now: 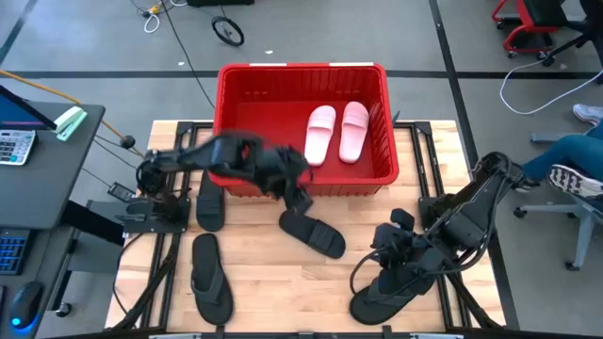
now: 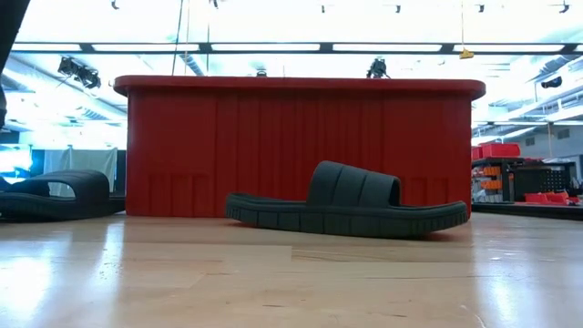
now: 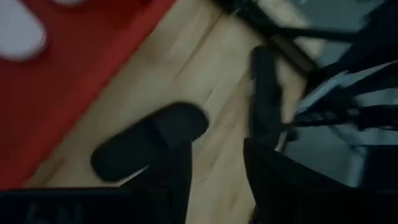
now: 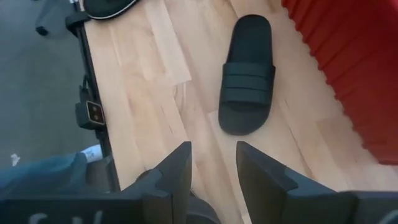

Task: Pick and place slides into bin
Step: Put the right black slipper into the red bin

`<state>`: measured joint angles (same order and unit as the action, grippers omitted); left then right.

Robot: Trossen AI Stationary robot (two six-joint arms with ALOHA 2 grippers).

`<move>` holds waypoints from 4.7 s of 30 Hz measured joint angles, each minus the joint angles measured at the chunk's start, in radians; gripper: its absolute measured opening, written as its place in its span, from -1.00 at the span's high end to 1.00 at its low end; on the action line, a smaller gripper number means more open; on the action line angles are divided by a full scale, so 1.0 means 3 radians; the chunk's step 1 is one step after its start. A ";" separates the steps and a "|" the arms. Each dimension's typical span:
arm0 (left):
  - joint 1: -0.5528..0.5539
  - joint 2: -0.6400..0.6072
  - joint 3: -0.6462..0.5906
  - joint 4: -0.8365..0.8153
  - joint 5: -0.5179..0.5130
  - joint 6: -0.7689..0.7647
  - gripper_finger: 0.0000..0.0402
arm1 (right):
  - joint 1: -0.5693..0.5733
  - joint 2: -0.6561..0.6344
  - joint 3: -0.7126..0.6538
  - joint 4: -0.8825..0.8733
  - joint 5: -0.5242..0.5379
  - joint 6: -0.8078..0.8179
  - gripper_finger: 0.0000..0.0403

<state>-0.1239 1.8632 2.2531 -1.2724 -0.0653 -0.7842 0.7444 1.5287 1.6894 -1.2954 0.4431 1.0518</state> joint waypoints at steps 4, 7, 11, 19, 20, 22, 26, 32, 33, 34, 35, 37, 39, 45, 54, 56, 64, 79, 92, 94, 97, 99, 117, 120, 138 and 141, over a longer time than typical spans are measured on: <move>-0.0276 0.0004 -0.0573 0.0100 -0.0311 -0.0350 0.15 | -0.0020 -0.0042 0.0000 0.0039 0.0001 0.0112 0.34; -0.0417 0.0008 -0.1046 0.0271 -0.0321 -0.0681 0.11 | -0.0022 -0.0160 0.0000 0.0059 0.0009 0.0126 0.34; -0.0520 0.0011 -0.1785 0.1243 -0.0323 -0.0960 0.05 | -0.0022 -0.0297 0.0000 0.0062 0.0055 0.0096 0.34; -0.0406 0.0011 -0.3052 0.3312 -0.0318 -0.1385 0.04 | -0.0021 -0.0396 0.0000 0.0062 0.0190 0.0061 0.34; -0.0385 0.0011 -0.3144 0.3349 -0.0318 -0.1418 0.04 | -0.0021 -0.0395 0.0000 0.0062 0.0186 0.0034 0.34; -0.0349 0.0011 -0.3287 0.3341 -0.0318 -0.1437 0.05 | -0.0021 -0.0395 0.0000 0.0061 0.0184 -0.0025 0.34; -0.0291 0.0009 -0.3440 0.3428 -0.0317 -0.1425 0.03 | -0.0022 -0.0394 0.0000 0.0060 0.0184 -0.0137 0.34; -0.0248 0.0007 -0.3506 0.3670 -0.0318 -0.1424 0.01 | -0.0022 -0.0394 0.0000 0.0060 0.0183 -0.0202 0.34; -0.0245 0.0007 -0.3506 0.3661 -0.0318 -0.1424 0.02 | -0.0022 -0.0394 0.0000 0.0060 0.0183 -0.0202 0.34; -0.0244 0.0007 -0.3506 0.3654 -0.0317 -0.1424 0.03 | -0.0022 -0.0394 0.0000 0.0060 0.0181 -0.0200 0.34; -0.0244 0.0007 -0.3506 0.3657 -0.0317 -0.1424 0.03 | -0.0022 -0.0394 0.0000 0.0059 0.0181 -0.0200 0.34; -0.0244 0.0007 -0.3506 0.3661 -0.0317 -0.1424 0.05 | -0.0022 -0.0394 0.0000 0.0060 0.0181 -0.0202 0.34; -0.0246 0.0007 -0.3506 0.3653 -0.0316 -0.1423 0.07 | -0.0022 -0.0394 0.0000 0.0060 0.0179 -0.0200 0.34; -0.0244 0.0091 -0.3508 0.3741 -0.0317 -0.1425 0.09 | -0.0022 -0.0393 0.0000 0.0058 0.0189 -0.0200 0.34; -0.0255 0.0276 -0.3504 0.4154 -0.0312 -0.1455 0.21 | -0.0022 -0.0390 0.0000 0.0088 0.0210 -0.0194 0.34; -0.0255 0.0276 -0.3503 0.4173 -0.0313 -0.1388 0.33 | -0.0022 -0.0390 0.0000 0.0092 0.0211 -0.0195 0.34; -0.0274 0.0264 -0.3471 0.4576 -0.0306 -0.1277 0.92 | -0.0022 -0.0390 0.0000 0.0097 0.0263 -0.0194 0.34; -0.0297 -0.0485 -0.2954 0.5253 -0.0836 -0.0168 0.95 | 0.0163 -0.0652 0.0000 0.0121 0.0468 -0.0181 0.34; 0.0857 -0.1028 -0.2425 0.3686 -0.1455 0.0392 0.95 | 0.0191 -0.0633 0.0000 0.0153 0.0594 -0.0177 0.34; 0.1070 -0.1024 -0.2461 0.3515 -0.1381 0.0252 0.95 | 0.0189 -0.0618 0.0000 0.0152 0.0593 -0.0186 0.34; 0.1374 -0.1001 -0.2577 0.3242 -0.1250 0.0101 0.95 | 0.0189 -0.0614 0.0000 0.0148 0.0592 -0.0186 0.34; 0.1569 -0.0993 -0.2709 0.3030 -0.1186 0.0060 0.95 | 0.0189 -0.0614 0.0000 0.0148 0.0593 -0.0170 0.34; 0.2837 -0.0971 -0.4152 0.4575 -0.0104 -0.0123 0.94 | 0.0187 -0.0614 0.0000 0.0130 0.0685 -0.0254 0.34; 0.2922 -0.0968 -0.4321 0.4890 -0.0010 -0.0141 0.95 | 0.0187 -0.0615 0.0000 0.0130 0.0860 -0.0267 0.34; 0.3247 -0.0066 -0.3696 0.5021 0.0698 0.0020 0.93 | -0.0436 -0.0614 0.0001 0.0322 0.1038 -0.0256 0.34; 0.3307 0.0068 -0.3637 0.4955 0.0830 0.0052 0.95 | -0.0477 -0.0615 0.0000 0.0323 0.1037 -0.0190 0.34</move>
<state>0.8680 1.8837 1.1621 0.2142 0.1838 -0.7687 0.6014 1.3442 1.6894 -1.1984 0.7541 0.9947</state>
